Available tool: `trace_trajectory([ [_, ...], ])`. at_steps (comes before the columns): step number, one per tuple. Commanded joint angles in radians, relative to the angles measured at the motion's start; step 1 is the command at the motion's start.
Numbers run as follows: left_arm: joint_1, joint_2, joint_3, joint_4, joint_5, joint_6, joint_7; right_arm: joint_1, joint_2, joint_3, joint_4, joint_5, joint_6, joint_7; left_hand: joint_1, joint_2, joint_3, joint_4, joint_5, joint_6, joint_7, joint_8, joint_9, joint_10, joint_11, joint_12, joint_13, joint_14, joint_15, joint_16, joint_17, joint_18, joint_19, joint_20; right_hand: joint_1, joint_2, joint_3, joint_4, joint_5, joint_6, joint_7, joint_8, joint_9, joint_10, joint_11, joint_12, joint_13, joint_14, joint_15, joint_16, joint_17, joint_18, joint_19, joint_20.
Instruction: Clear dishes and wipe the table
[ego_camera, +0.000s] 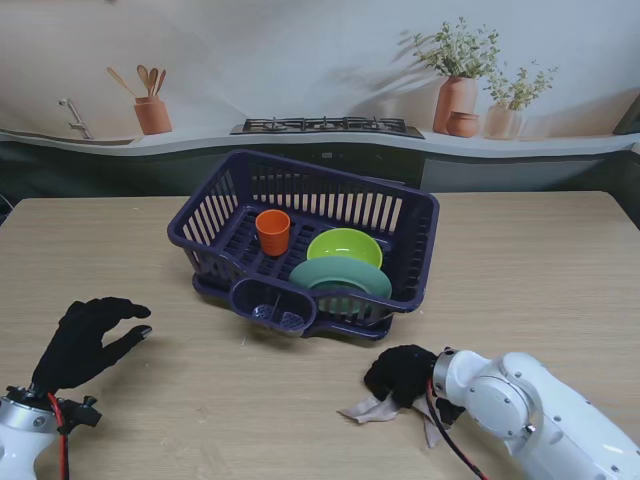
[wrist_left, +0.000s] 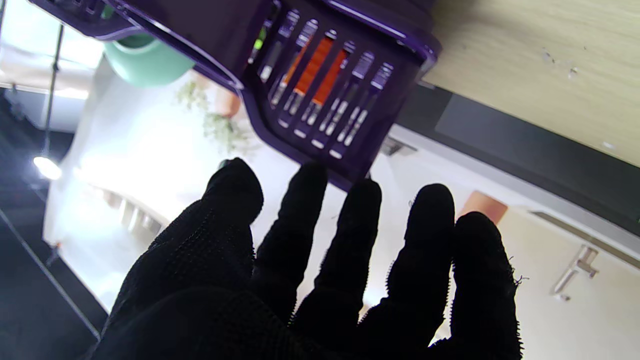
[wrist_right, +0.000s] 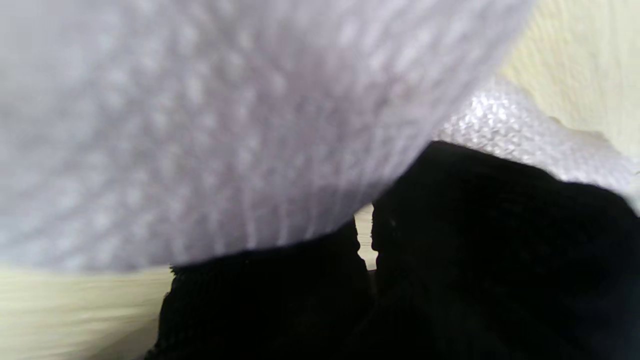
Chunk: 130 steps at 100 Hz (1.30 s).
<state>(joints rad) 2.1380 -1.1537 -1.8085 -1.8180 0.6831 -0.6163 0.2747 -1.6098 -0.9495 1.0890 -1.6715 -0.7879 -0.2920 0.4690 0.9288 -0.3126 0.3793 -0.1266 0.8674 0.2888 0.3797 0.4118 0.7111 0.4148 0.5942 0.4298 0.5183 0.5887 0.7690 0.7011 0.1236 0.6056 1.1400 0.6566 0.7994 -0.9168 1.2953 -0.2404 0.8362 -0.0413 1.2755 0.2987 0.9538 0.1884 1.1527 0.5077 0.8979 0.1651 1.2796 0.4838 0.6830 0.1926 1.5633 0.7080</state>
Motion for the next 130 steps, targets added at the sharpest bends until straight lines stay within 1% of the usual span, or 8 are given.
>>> trace_trajectory([
  [1,0.003,-0.004,-0.001,-0.002,-0.001,-0.005,-0.009,-0.011,-0.02,-0.038,0.024,-0.001,0.006,0.027,0.008,0.043,0.01,0.035,0.037,0.008,-0.019,0.011,0.002,0.021,0.009,-0.007,0.015,0.023,0.009,0.008,-0.003,-0.002,0.035,0.02,0.045,0.024,-0.025,-0.023,-0.007,-0.005,-0.014,-0.016,-0.023,-0.021,-0.144,-0.034,0.003,0.013,-0.015,-0.011,0.008,-0.051,0.025,0.001],
  [16,0.003,-0.004,0.0,-0.003,-0.001,-0.002,-0.007,0.023,-0.022,-0.092,0.029,0.03,0.031,0.021,0.006,0.045,0.011,0.035,0.044,0.01,-0.034,0.012,0.002,0.02,0.009,-0.007,0.016,0.021,0.009,0.008,-0.003,-0.002,0.035,0.02,0.045,0.025,-0.026,-0.023,-0.008,-0.007,-0.013,-0.015,-0.023,-0.022,-0.143,-0.035,0.003,0.012,-0.014,-0.012,0.008,-0.052,0.025,0.001],
  [30,0.003,-0.004,-0.001,-0.003,-0.002,0.001,-0.011,0.013,-0.02,-0.067,0.035,0.012,0.019,0.025,0.003,0.045,0.015,0.036,0.059,0.009,-0.064,0.016,0.001,0.02,0.008,-0.007,0.015,0.022,0.009,0.008,-0.003,-0.002,0.035,0.02,0.045,0.026,-0.026,-0.022,-0.009,-0.007,-0.013,-0.014,-0.024,-0.021,-0.142,-0.035,0.002,0.012,-0.014,-0.013,0.007,-0.052,0.024,0.002],
  [40,0.003,-0.004,-0.001,-0.004,-0.001,0.005,-0.007,-0.025,-0.02,-0.001,0.037,-0.027,-0.004,0.026,0.003,0.045,0.016,0.035,0.063,0.011,-0.073,0.026,0.001,0.022,0.009,-0.007,0.014,0.022,0.009,0.008,-0.003,-0.002,0.035,0.02,0.046,0.025,-0.026,-0.022,-0.009,-0.006,-0.012,-0.014,-0.024,-0.021,-0.141,-0.036,0.001,0.013,-0.013,-0.014,0.007,-0.052,0.025,0.002],
  [66,0.005,-0.006,-0.002,-0.005,0.006,0.003,0.004,-0.151,-0.021,0.237,0.047,-0.184,-0.114,0.007,0.002,0.045,0.017,0.035,0.067,0.009,-0.088,0.044,0.002,0.019,0.009,-0.007,0.015,0.022,0.01,0.008,-0.003,-0.002,0.035,0.02,0.046,0.025,-0.024,-0.022,-0.009,-0.005,-0.012,-0.013,-0.026,-0.019,-0.139,-0.036,-0.001,0.015,-0.012,-0.014,0.005,-0.05,0.025,0.002],
  [87,0.006,-0.007,-0.004,-0.003,0.012,0.0,0.013,-0.19,-0.022,0.331,0.064,-0.265,-0.156,-0.017,0.001,0.045,0.018,0.034,0.068,0.009,-0.094,0.051,0.001,0.019,0.008,-0.007,0.016,0.022,0.009,0.008,-0.003,-0.002,0.035,0.02,0.047,0.025,-0.022,-0.022,-0.009,-0.003,-0.013,-0.013,-0.028,-0.019,-0.138,-0.036,-0.004,0.017,-0.011,-0.014,0.002,-0.05,0.024,0.002],
  [106,0.008,-0.008,-0.002,-0.005,0.004,0.002,0.01,-0.179,-0.022,0.301,0.056,-0.241,-0.146,-0.008,0.002,0.045,0.018,0.034,0.069,0.009,-0.098,0.056,0.002,0.019,0.009,-0.007,0.015,0.021,0.009,0.008,-0.003,-0.002,0.035,0.02,0.046,0.026,-0.023,-0.023,-0.01,-0.003,-0.013,-0.013,-0.029,-0.019,-0.138,-0.036,-0.003,0.015,-0.01,-0.014,0.002,-0.05,0.026,0.003],
  [130,0.009,-0.008,-0.002,-0.006,-0.007,0.003,0.006,-0.104,-0.019,0.142,0.036,-0.134,-0.07,0.032,0.002,0.046,0.016,0.034,0.069,0.01,-0.101,0.061,0.001,0.018,0.009,-0.007,0.015,0.021,0.009,0.008,-0.005,-0.003,0.033,0.019,0.045,0.026,-0.025,-0.023,-0.01,-0.003,-0.013,-0.013,-0.027,-0.02,-0.137,-0.037,-0.002,0.014,-0.01,-0.014,0.005,-0.05,0.025,0.003],
])
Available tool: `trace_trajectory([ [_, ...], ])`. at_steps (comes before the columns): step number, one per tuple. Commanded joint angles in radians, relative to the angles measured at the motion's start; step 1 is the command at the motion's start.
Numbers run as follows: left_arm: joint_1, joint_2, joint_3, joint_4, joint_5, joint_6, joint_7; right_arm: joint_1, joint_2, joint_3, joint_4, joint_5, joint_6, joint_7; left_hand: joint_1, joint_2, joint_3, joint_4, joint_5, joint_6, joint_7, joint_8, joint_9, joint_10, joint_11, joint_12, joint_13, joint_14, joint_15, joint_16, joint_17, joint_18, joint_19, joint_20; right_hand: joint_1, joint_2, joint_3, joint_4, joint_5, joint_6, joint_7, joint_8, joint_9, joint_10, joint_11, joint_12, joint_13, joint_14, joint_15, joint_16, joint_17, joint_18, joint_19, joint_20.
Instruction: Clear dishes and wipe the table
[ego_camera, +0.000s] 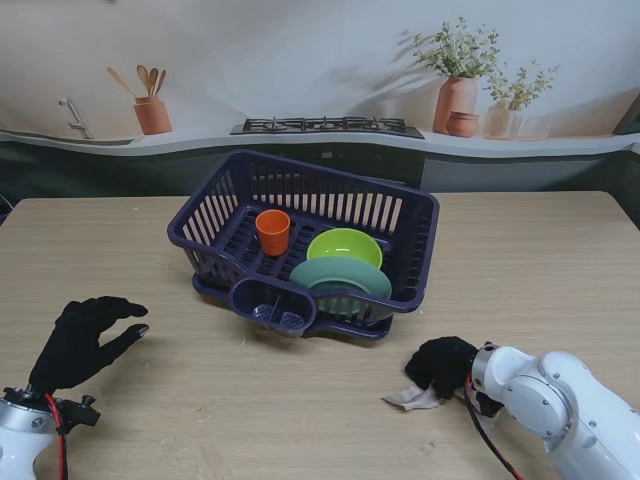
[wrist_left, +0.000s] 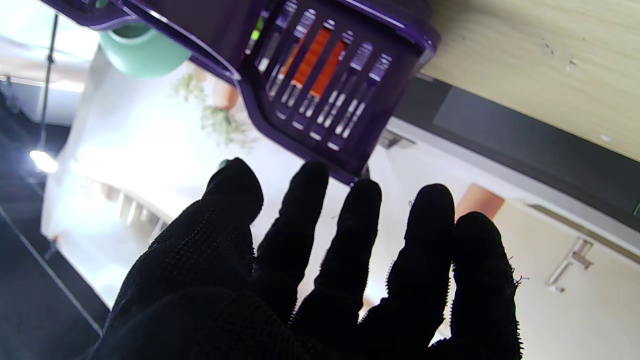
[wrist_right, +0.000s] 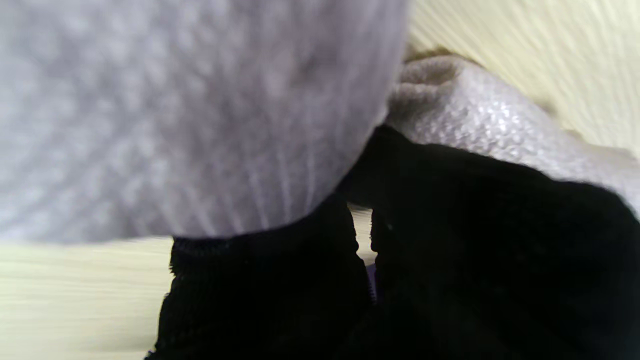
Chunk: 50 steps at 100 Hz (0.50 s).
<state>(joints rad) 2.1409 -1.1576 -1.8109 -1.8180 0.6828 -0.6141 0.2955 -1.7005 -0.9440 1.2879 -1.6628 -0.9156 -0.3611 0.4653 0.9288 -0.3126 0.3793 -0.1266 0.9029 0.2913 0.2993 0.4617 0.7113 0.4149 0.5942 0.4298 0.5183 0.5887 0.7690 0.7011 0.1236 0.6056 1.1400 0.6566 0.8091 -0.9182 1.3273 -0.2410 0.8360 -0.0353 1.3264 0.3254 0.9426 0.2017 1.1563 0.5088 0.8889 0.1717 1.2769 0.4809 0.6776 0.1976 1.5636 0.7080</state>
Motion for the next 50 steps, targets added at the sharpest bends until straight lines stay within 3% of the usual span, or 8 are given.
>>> trace_trajectory([
  [1,0.006,-0.004,0.001,-0.007,-0.007,0.0,-0.015,-0.008,-0.025,-0.066,0.027,-0.001,0.005,0.036,0.002,0.046,0.016,0.034,0.034,0.007,-0.02,0.011,0.001,0.019,0.009,-0.007,0.014,0.021,0.009,0.008,-0.005,-0.003,0.033,0.019,0.036,0.028,-0.057,-0.023,-0.01,-0.009,-0.064,-0.039,-0.016,-0.033,-0.141,-0.038,0.007,0.007,-0.008,-0.011,0.01,-0.055,0.025,0.003],
  [32,0.006,-0.008,-0.003,0.001,0.0,-0.004,0.004,0.181,-0.028,-0.362,0.079,0.119,0.14,0.008,0.001,0.046,0.016,0.034,0.035,0.008,-0.023,0.014,0.0,0.019,0.008,-0.007,0.013,0.021,0.008,0.007,-0.005,-0.003,0.032,0.018,0.036,0.031,-0.059,-0.022,-0.012,-0.012,-0.063,-0.039,-0.017,-0.034,-0.141,-0.039,0.008,0.006,-0.007,-0.012,0.011,-0.06,0.025,0.002],
  [50,0.008,-0.01,-0.007,0.004,0.006,-0.011,0.015,0.239,-0.032,-0.457,0.093,0.184,0.187,-0.003,0.002,0.045,0.016,0.034,0.036,0.006,-0.023,0.015,0.001,0.018,0.009,-0.007,0.015,0.021,0.009,0.008,-0.005,-0.003,0.032,0.018,0.035,0.032,-0.059,-0.022,-0.013,-0.013,-0.062,-0.04,-0.018,-0.036,-0.139,-0.039,0.006,0.005,-0.006,-0.012,0.009,-0.059,0.027,0.003],
])
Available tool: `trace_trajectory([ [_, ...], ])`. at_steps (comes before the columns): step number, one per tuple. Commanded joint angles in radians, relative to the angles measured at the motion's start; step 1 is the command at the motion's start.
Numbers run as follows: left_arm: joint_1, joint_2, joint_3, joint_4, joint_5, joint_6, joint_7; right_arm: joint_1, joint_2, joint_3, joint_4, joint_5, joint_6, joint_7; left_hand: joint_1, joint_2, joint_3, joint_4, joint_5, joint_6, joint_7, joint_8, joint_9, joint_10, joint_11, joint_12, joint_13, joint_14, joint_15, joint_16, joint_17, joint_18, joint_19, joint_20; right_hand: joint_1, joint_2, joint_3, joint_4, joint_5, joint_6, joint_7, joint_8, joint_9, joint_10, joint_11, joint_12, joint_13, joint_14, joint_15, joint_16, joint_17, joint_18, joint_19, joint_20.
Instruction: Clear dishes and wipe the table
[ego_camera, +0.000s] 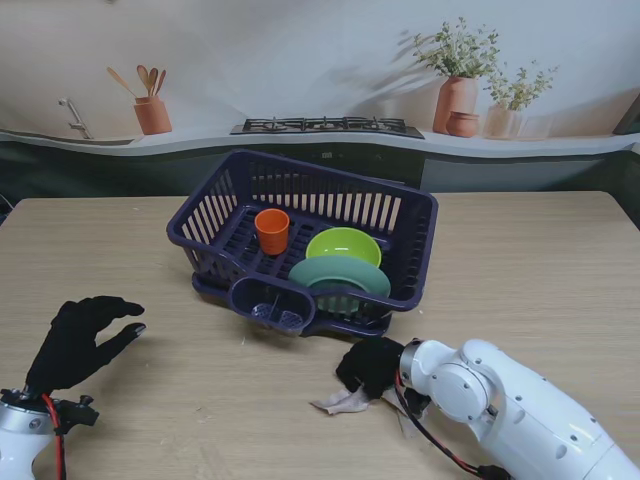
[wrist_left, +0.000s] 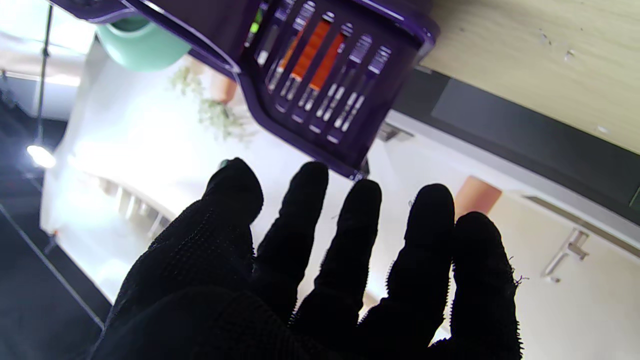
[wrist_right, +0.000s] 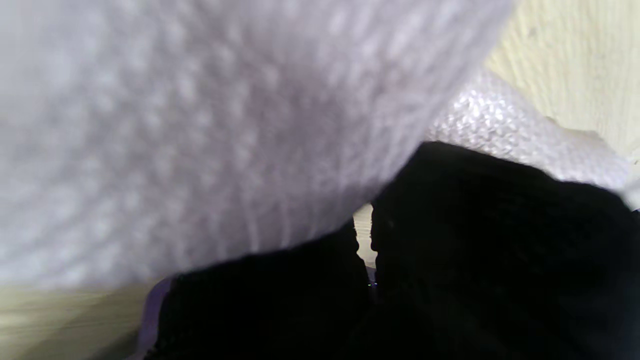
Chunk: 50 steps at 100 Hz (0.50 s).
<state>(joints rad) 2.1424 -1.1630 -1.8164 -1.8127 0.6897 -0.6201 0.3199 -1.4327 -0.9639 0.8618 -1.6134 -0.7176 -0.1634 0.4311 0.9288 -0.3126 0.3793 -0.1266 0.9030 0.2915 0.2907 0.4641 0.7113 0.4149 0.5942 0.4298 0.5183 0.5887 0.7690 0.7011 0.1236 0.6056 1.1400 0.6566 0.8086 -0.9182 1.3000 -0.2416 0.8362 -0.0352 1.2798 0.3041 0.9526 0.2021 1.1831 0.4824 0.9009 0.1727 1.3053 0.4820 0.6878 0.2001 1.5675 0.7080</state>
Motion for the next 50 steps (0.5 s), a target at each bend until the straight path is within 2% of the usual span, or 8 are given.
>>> trace_trajectory([
  [1,0.006,-0.004,-0.001,-0.001,-0.001,-0.005,-0.009,-0.028,-0.012,-0.032,0.044,-0.013,-0.011,0.031,0.001,0.046,0.016,0.034,0.035,0.006,-0.015,0.013,0.001,0.02,0.009,-0.007,0.015,0.021,0.009,0.008,-0.005,-0.003,0.032,0.018,0.036,0.032,-0.032,-0.021,-0.013,-0.013,-0.015,-0.018,-0.028,-0.036,-0.166,-0.012,-0.006,0.004,-0.034,-0.013,-0.001,-0.062,0.023,0.003],
  [19,0.007,-0.004,0.0,-0.003,-0.002,-0.001,-0.009,-0.051,-0.008,0.005,0.04,-0.022,-0.028,0.049,0.002,0.045,0.016,0.034,0.035,0.006,-0.015,0.014,0.001,0.018,0.009,-0.007,0.015,0.021,0.009,0.008,-0.005,-0.003,0.032,0.018,0.036,0.032,-0.032,-0.021,-0.014,-0.013,-0.014,-0.019,-0.029,-0.035,-0.165,-0.013,-0.006,0.004,-0.034,-0.013,-0.002,-0.062,0.022,0.003],
  [50,0.004,-0.006,0.001,0.001,0.008,0.001,0.009,-0.22,-0.004,0.252,0.012,-0.136,-0.128,0.066,0.004,0.043,0.016,0.034,0.033,0.004,-0.015,0.016,0.0,0.017,0.008,-0.007,0.013,0.02,0.009,0.008,-0.005,-0.003,0.032,0.018,0.038,0.029,-0.03,-0.021,-0.013,-0.009,-0.013,-0.02,-0.03,-0.033,-0.164,-0.013,-0.007,0.007,-0.034,-0.014,-0.005,-0.06,0.021,0.004],
])
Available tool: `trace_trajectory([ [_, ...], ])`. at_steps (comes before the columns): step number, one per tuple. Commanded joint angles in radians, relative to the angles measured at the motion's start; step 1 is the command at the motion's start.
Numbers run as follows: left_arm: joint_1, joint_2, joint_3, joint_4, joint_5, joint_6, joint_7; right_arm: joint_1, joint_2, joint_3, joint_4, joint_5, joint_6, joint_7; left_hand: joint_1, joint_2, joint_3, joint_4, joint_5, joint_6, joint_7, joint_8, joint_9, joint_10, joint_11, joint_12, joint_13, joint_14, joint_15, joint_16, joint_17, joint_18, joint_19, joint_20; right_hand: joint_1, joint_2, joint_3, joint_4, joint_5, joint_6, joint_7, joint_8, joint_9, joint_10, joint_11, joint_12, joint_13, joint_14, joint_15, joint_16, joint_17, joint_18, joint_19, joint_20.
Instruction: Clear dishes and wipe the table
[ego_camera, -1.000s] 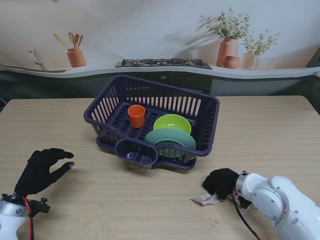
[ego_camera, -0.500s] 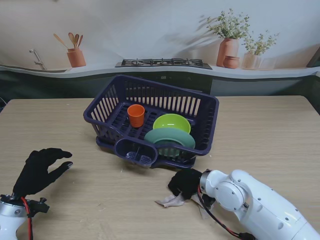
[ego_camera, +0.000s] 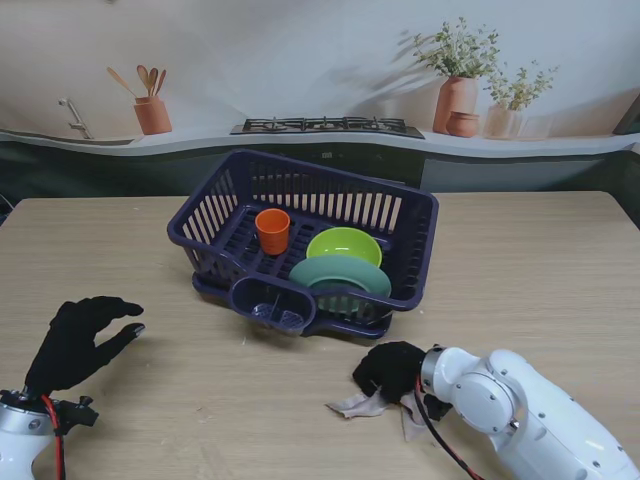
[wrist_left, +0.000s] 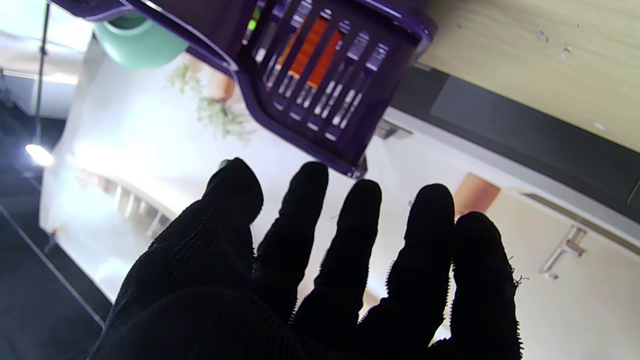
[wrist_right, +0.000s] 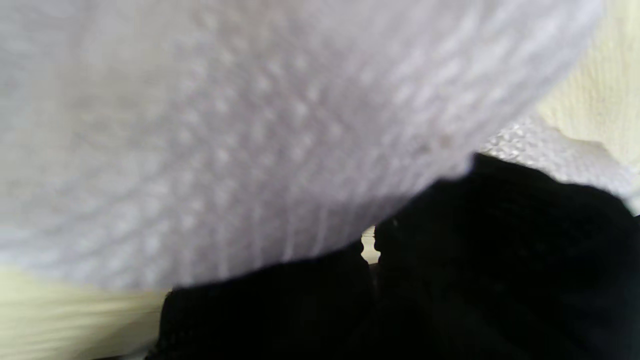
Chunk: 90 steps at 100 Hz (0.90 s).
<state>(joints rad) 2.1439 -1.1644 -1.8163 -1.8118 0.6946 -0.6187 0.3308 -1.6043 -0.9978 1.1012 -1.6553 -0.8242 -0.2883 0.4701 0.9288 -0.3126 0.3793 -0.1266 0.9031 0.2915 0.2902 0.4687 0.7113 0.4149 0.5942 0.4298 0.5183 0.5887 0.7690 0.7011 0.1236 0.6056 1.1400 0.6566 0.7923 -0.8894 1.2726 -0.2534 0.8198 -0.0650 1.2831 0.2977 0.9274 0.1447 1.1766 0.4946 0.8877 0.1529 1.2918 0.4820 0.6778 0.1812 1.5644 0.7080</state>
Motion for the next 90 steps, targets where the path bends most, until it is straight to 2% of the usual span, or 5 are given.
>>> trace_trajectory([
  [1,0.002,-0.005,0.001,0.0,0.004,0.0,-0.002,-0.054,0.03,0.022,0.053,-0.035,-0.008,0.026,0.004,0.043,0.016,0.034,0.033,0.004,-0.015,0.012,-0.001,0.017,0.008,-0.007,0.013,0.02,0.009,0.008,-0.005,-0.003,0.032,0.018,0.053,0.001,-0.003,-0.01,0.003,0.021,-0.017,-0.014,-0.004,0.024,-0.157,-0.025,0.006,0.027,-0.021,-0.014,0.005,-0.041,0.024,0.004],
  [26,0.003,-0.005,-0.001,0.0,0.003,-0.006,-0.003,-0.155,0.027,0.214,0.036,-0.154,-0.108,0.005,0.003,0.043,0.017,0.034,0.033,0.005,-0.015,0.013,0.0,0.018,0.008,-0.007,0.013,0.019,0.009,0.008,-0.005,-0.003,0.033,0.018,0.054,0.001,-0.002,-0.01,0.003,0.02,-0.017,-0.014,-0.006,0.025,-0.158,-0.024,0.004,0.027,-0.021,-0.014,0.002,-0.039,0.022,0.003],
  [42,0.001,-0.004,0.0,0.001,-0.002,-0.007,-0.014,-0.177,0.025,0.25,0.026,-0.17,-0.121,-0.005,0.002,0.043,0.018,0.033,0.034,0.004,-0.015,0.013,0.001,0.016,0.009,-0.007,0.013,0.02,0.009,0.008,-0.005,-0.003,0.033,0.018,0.054,0.004,-0.008,-0.012,-0.001,0.023,-0.018,-0.015,-0.008,0.026,-0.158,-0.024,0.003,0.026,-0.021,-0.013,0.001,-0.039,0.022,0.004],
  [64,0.0,-0.003,0.002,0.002,-0.005,-0.007,-0.019,-0.151,0.027,0.183,0.006,-0.109,-0.087,0.021,0.002,0.042,0.019,0.033,0.035,0.003,-0.014,0.014,0.001,0.018,0.009,-0.006,0.014,0.02,0.009,0.008,-0.005,-0.003,0.033,0.018,0.058,0.01,-0.022,-0.014,-0.007,0.028,-0.02,-0.013,-0.008,0.029,-0.159,-0.024,0.006,0.023,-0.02,-0.01,0.004,-0.041,0.025,0.006],
  [90,0.0,-0.003,0.004,0.002,-0.007,-0.005,-0.019,-0.048,0.03,-0.017,-0.013,0.022,0.009,0.047,-0.001,0.043,0.018,0.033,0.033,0.003,-0.016,0.013,-0.002,0.017,0.008,-0.007,0.012,0.019,0.008,0.008,-0.005,-0.004,0.032,0.018,0.057,0.011,-0.025,-0.012,-0.007,0.026,-0.021,-0.013,-0.006,0.027,-0.16,-0.024,0.007,0.023,-0.02,-0.01,0.006,-0.041,0.026,0.006],
])
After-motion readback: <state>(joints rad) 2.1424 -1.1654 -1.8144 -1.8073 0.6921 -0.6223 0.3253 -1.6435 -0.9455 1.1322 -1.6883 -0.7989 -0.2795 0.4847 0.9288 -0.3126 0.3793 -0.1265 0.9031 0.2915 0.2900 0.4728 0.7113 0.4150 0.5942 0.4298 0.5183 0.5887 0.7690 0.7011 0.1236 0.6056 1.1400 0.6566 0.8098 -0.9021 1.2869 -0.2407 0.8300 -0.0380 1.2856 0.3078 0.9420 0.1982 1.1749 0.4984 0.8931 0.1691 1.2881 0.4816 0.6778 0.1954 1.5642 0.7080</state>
